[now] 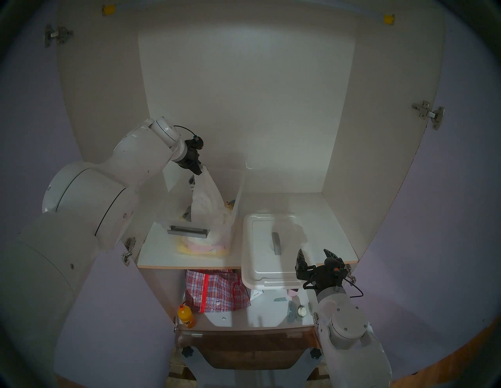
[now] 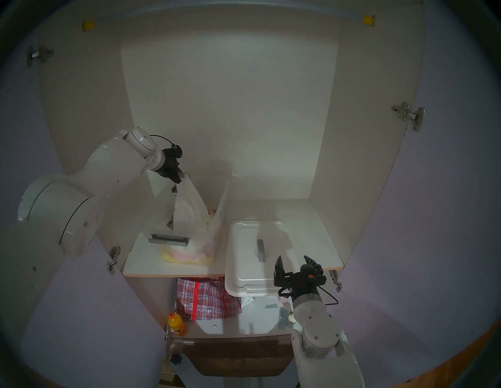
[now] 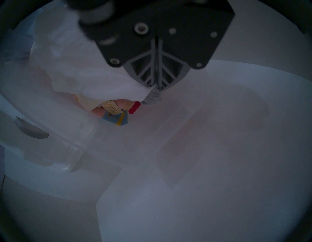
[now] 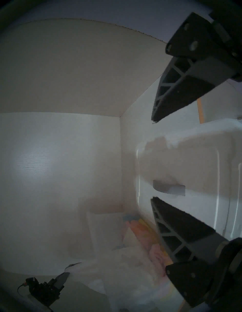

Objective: Take clothing out of the storage bin and put the lid back on the bin

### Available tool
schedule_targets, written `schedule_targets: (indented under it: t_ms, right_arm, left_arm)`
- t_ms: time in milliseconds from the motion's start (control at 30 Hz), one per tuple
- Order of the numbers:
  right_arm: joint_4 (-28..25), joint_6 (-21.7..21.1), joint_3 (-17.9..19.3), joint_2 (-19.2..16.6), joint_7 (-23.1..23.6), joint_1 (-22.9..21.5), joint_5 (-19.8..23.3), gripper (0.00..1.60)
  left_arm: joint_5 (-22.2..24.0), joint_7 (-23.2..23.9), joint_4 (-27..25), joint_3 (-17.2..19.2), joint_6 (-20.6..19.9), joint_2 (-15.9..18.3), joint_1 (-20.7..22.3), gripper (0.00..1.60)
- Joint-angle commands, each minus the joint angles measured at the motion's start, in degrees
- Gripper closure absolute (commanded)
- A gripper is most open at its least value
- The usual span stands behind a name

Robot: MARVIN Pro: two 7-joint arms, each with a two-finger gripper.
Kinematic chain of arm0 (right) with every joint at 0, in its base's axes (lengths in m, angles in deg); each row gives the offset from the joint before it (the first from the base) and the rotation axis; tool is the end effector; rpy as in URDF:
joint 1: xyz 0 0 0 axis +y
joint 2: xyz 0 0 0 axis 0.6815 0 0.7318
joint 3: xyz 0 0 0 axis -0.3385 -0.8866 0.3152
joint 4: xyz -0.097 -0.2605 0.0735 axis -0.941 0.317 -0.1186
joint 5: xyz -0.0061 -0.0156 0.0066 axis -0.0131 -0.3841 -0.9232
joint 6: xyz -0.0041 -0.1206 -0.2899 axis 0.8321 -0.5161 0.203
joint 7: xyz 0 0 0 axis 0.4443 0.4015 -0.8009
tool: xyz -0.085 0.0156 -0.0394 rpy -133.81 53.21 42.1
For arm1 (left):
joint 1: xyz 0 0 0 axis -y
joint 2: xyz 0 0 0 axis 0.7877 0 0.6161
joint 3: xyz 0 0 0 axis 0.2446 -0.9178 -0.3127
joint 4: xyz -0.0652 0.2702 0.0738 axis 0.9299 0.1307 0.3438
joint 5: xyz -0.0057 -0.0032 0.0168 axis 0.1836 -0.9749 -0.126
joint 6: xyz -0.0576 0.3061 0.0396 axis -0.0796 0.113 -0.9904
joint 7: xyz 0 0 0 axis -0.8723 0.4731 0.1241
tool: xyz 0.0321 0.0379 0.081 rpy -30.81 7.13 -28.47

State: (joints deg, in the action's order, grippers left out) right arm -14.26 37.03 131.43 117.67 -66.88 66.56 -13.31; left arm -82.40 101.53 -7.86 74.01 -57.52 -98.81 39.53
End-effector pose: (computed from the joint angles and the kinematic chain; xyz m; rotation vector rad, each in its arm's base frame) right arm 0.3233 0.0126 -0.3509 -2.3301 0.0067 -2.0708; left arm 0.6584 0.0681 -0.1040 -2.4147 1.2773 -1.2083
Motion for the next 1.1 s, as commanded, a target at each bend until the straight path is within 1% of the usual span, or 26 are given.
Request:
schedule_targets:
  t_ms: [0,167,367,433,467,533,567,733,867,933,1000,1067]
  right_arm:
    - [-1.25,0.37,-0.09,0.05,0.02,-0.64,-0.03,0.0]
    - [-1.15,0.37,-0.09,0.05,0.02,-0.68,-0.02,0.0]
    - [-1.09,0.38,-0.09,0.05,0.03,-0.71,-0.02,0.0]
    - [-1.19,0.27,-0.33,0.79,0.31,-0.53,1.72,0.0]
    - [-1.58,1.09,-0.52,0.78,0.26,-0.62,1.79,0.0]
    - [-2.85,1.11,-1.34,0.55,0.16,-0.93,0.18,0.0]
    - [-3.4,0.47,-1.92,0.42,0.42,-0.98,0.48,0.0]
    - [-5.54,0.64,-3.96,-0.21,1.01,-0.91,1.39,0.0]
    - [-7.17,0.29,-5.85,-0.86,1.54,-0.86,1.85,0.0]
    - [-8.3,-0.13,-7.01,-1.28,1.6,-0.87,1.89,0.0]
    - [-9.31,-0.49,-8.22,-1.72,1.99,-1.23,1.97,0.0]
    - [-10.45,-0.71,-9.79,-2.41,2.25,-1.79,2.32,0.0]
  left_arm:
    - [0.11,-0.34,-4.22,0.52,-0.57,0.82,1.96,1.6]
    - [-0.25,-0.99,-7.54,0.35,-0.23,1.18,1.58,1.6]
    - [-0.11,-0.88,-12.34,0.37,-1.38,1.95,-0.21,1.6]
    - [-0.01,-0.65,-14.12,0.35,-1.97,2.19,-1.31,1.6]
    - [0.02,-0.57,-14.84,0.33,-2.23,2.28,-1.78,1.6]
    - [0.12,-0.59,-16.84,0.43,-2.76,2.67,-2.84,1.6]
    - [0.16,-0.66,-18.1,0.51,-3.09,2.91,-3.47,1.6]
    - [0.17,-1.05,-22.73,0.85,-4.35,3.86,-5.75,1.6]
    - [0.14,-1.31,-28.24,1.25,-5.75,5.19,-8.31,1.6]
    - [-0.03,-1.79,-33.08,1.68,-6.8,6.46,-10.45,1.6]
    - [-0.24,-2.22,-36.43,1.92,-7.63,7.49,-11.97,1.6]
    - [-0.3,-2.66,-41.86,2.41,-8.73,9.33,-14.39,1.6]
